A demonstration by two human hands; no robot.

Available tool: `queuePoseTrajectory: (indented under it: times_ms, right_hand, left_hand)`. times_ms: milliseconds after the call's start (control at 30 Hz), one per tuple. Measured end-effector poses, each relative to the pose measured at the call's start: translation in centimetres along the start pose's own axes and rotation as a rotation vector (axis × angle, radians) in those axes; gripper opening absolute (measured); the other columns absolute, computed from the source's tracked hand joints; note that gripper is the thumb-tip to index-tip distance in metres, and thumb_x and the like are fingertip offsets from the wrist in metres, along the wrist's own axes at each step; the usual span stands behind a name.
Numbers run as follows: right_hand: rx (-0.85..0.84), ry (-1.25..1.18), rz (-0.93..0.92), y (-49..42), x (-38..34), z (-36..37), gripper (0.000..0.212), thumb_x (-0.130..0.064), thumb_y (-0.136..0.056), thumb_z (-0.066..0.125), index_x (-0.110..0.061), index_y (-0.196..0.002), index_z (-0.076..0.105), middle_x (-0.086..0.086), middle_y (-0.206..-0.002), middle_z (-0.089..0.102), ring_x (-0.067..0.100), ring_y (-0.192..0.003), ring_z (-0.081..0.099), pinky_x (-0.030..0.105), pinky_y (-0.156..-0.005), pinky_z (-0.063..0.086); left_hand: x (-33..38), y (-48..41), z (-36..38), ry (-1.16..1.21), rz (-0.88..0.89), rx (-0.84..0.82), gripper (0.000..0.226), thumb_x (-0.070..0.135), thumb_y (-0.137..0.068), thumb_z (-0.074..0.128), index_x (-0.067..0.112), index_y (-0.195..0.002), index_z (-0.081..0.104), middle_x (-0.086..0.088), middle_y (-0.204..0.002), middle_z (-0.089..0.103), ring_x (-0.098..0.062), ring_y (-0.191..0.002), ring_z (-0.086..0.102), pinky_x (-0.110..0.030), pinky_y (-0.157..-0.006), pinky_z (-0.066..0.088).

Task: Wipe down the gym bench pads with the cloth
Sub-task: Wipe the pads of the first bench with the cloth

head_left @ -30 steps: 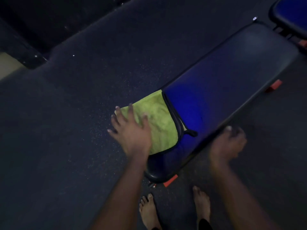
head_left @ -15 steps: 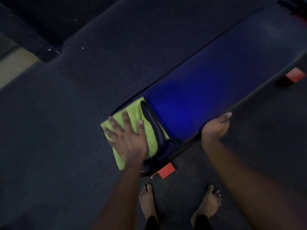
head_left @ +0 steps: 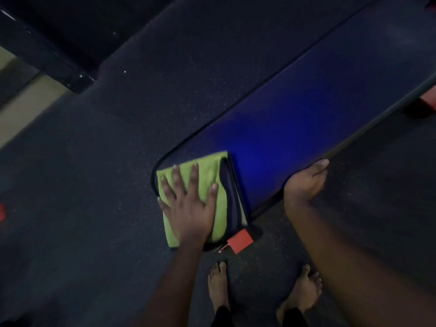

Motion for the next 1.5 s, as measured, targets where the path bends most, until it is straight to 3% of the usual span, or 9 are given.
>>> queuePoseTrajectory:
  times_ms: [167, 367, 600, 800, 933, 1000, 1100, 1367, 1500]
  right_hand:
    - [-0.028, -0.005, 0.007, -0.1, 0.1, -0.1, 0.038, -0.046, -0.11, 0.021, -0.021, -0.114, 0.05, -0.013, -0.089, 0.057, -0.001, -0.074, 0.055, 0.004, -0.05, 0.041]
    - [-0.078, -0.018, 0.005, 0.4, -0.5, -0.7, 0.035, -0.044, -0.111, 0.02, -0.022, -0.116, 0.047, -0.015, -0.089, 0.054, -0.004, -0.073, 0.052, 0.0, -0.048, 0.037]
    - [-0.11, -0.028, -0.019, 0.4, -0.8, -0.5, 0.037, -0.042, -0.111, 0.02, -0.019, -0.124, 0.047, -0.014, -0.092, 0.053, -0.004, -0.075, 0.05, 0.001, -0.049, 0.036]
    - [-0.173, 0.252, -0.031, -1.9, -0.3, -2.4, 0.059, -0.055, -0.106, 0.029, -0.01, -0.136, 0.053, 0.018, -0.131, 0.06, 0.034, -0.115, 0.058, 0.039, -0.096, 0.047]
    - [0.138, 0.608, -0.677, 2.9, -4.7, -3.0, 0.047, -0.035, -0.091, 0.054, -0.008, -0.13, 0.059, 0.019, -0.135, 0.058, 0.036, -0.127, 0.051, 0.043, -0.101, 0.037]
    - [-0.164, 0.857, -1.037, 9.0, -4.8, 1.7, 0.061, -0.05, -0.093, 0.049, -0.023, -0.148, 0.048, 0.013, -0.157, 0.04, 0.033, -0.147, 0.034, 0.049, -0.113, 0.024]
    - [-0.61, 1.328, -1.101, 12.7, -0.5, 9.5, 0.081, -0.082, -0.088, 0.027, -0.047, -0.159, 0.009, 0.001, -0.171, -0.009, 0.033, -0.156, -0.012, 0.07, -0.114, -0.003]
    - [-0.077, 1.229, -0.814, 10.2, 1.1, 3.5, 0.069, -0.059, -0.095, 0.038, -0.047, -0.159, 0.015, -0.002, -0.171, 0.003, 0.031, -0.157, 0.0, 0.074, -0.113, 0.011]
    - [-0.367, 1.269, -1.023, 17.1, 4.5, 7.0, 0.07, -0.057, -0.096, 0.039, -0.046, -0.159, 0.012, 0.0, -0.171, -0.001, 0.035, -0.156, -0.006, 0.074, -0.114, 0.003]
  left_hand:
    - [5.5, -7.4, -0.1, -0.007, -0.077, 0.021, 0.072, 0.078, -0.091, 0.007, 0.046, -0.155, 0.0, 0.001, -0.168, -0.002, -0.04, -0.151, -0.003, -0.072, -0.112, 0.008]
    - [2.6, 2.6, -0.1, -0.14, 0.414, -0.092, 0.072, 0.08, -0.09, 0.026, 0.054, -0.152, 0.001, 0.011, -0.166, -0.012, -0.027, -0.153, -0.014, -0.065, -0.118, 0.005]
    - [5.2, -9.0, -0.5, -0.058, 0.058, 0.0, 0.069, 0.078, -0.091, 0.014, 0.05, -0.154, 0.007, 0.001, -0.167, 0.004, -0.034, -0.153, 0.002, -0.068, -0.115, 0.012]
    - [9.9, -3.2, -0.3, 0.012, 0.261, -0.053, 0.064, 0.065, -0.097, 0.014, 0.042, -0.157, 0.004, 0.001, -0.168, -0.002, -0.033, -0.153, -0.004, -0.059, -0.12, 0.004]
    - [3.8, -4.9, -3.7, 0.449, 0.359, 0.071, 0.046, 0.038, -0.103, 0.03, 0.024, -0.143, 0.05, -0.002, -0.144, 0.051, -0.022, -0.128, 0.047, -0.04, -0.107, 0.038]
    - [-0.5, -8.3, -5.1, 0.472, 0.196, 0.22, 0.038, 0.027, -0.103, 0.036, 0.018, -0.132, 0.059, -0.003, -0.13, 0.06, -0.026, -0.117, 0.052, -0.034, -0.097, 0.034]
    - [-4.3, -12.3, -4.4, 0.432, 0.048, -0.029, 0.043, 0.038, -0.107, 0.03, 0.024, -0.141, 0.053, -0.002, -0.146, 0.051, -0.03, -0.137, 0.039, -0.045, -0.111, 0.024]
    - [-5.5, -13.6, -3.3, 0.545, -0.061, -0.406, 0.068, 0.064, -0.1, 0.022, 0.023, -0.149, 0.044, -0.007, -0.157, 0.037, -0.029, -0.145, 0.033, -0.045, -0.12, 0.021]
    - [-5.8, -14.1, -3.5, 0.607, -0.101, -0.454, 0.065, 0.065, -0.1, 0.02, 0.028, -0.142, 0.053, -0.007, -0.155, 0.04, -0.028, -0.143, 0.035, -0.044, -0.119, 0.024]
Point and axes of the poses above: each hand's wrist, its own y-axis away from the middle knuckle, its own z-axis out of the palm, x = y × z, the point moved 3 cm from there along -y, towards the middle knuckle
